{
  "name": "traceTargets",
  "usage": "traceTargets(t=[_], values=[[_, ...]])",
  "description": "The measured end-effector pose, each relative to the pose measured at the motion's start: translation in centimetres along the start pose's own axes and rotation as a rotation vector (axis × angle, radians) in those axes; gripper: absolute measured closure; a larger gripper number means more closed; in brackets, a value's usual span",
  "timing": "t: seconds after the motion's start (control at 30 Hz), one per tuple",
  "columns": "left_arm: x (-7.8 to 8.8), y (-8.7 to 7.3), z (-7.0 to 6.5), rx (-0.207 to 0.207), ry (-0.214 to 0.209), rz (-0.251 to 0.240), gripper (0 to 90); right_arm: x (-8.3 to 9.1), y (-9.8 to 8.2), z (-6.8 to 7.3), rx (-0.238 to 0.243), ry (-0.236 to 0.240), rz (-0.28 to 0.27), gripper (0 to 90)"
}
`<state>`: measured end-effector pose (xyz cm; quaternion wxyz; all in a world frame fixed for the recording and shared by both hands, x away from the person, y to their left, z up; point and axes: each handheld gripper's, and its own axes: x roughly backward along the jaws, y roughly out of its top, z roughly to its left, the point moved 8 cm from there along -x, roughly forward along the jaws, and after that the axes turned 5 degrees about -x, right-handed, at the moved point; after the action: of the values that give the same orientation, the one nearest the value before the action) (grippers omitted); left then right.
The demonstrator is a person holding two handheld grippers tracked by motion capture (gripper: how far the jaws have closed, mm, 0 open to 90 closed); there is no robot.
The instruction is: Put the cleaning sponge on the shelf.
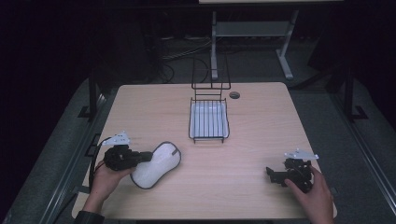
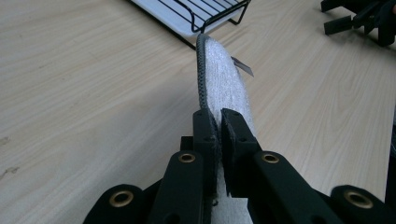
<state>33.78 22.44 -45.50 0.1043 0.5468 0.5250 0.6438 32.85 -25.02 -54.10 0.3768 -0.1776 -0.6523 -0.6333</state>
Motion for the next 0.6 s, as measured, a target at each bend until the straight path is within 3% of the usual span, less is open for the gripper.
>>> traceTargets(t=[0.6], values=[[-0.1,3.1,-0.1,-0.022,-0.005,-0.062,85.1,0.0,0.0,0.0,-0.001,-0.001,0.0,0.0]])
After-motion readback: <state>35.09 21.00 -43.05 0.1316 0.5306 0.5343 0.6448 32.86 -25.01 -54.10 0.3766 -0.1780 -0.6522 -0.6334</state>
